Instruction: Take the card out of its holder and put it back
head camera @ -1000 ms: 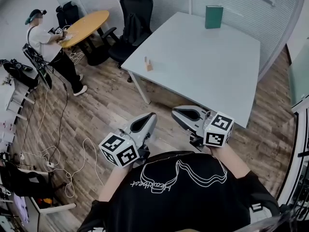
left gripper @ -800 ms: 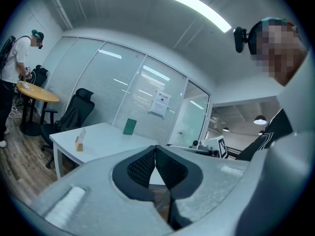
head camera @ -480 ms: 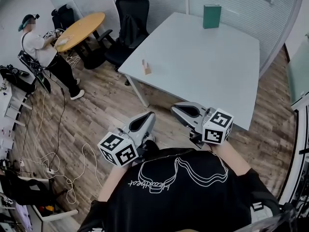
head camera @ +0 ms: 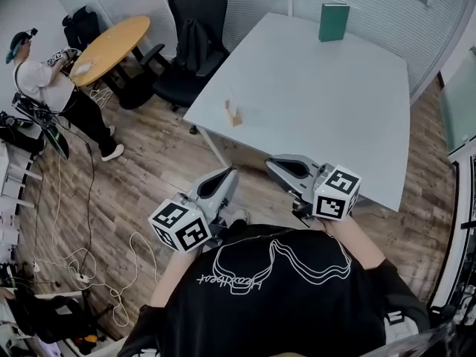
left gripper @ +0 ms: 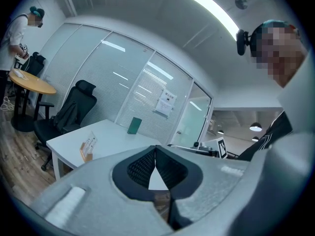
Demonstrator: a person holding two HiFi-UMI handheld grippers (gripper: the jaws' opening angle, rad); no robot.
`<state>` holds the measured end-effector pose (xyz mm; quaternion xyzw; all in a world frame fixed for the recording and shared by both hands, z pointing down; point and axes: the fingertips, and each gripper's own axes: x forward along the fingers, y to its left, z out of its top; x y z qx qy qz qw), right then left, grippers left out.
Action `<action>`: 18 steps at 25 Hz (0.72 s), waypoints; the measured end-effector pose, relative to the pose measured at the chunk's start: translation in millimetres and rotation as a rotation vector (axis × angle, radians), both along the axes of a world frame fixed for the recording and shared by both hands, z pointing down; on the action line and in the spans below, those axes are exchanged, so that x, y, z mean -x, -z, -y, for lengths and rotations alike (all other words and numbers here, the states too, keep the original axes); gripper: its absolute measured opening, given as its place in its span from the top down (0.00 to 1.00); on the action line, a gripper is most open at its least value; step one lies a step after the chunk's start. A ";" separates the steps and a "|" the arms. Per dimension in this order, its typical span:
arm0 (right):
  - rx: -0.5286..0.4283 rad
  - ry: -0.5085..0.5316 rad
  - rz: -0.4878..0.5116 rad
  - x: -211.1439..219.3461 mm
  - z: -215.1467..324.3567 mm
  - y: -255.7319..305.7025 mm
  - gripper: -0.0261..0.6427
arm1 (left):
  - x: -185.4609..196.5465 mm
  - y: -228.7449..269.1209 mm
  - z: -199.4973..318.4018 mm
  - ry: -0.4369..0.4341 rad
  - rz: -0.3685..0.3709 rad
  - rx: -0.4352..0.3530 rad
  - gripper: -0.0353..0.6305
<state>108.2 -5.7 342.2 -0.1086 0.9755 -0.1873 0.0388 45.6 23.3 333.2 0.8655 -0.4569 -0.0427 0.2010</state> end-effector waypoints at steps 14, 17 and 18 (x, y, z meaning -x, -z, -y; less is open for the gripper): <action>0.077 -0.183 -0.040 94.0 126.3 -14.7 0.95 | 111.0 -17.1 130.7 -0.119 -0.027 0.071 0.93; 0.097 -0.242 -0.041 101.3 148.0 -25.7 0.95 | 127.1 -28.7 147.1 -0.135 -0.031 0.090 0.93; 0.105 -0.257 -0.047 103.9 154.4 -29.8 0.95 | 132.3 -33.3 152.7 -0.140 -0.031 0.098 0.93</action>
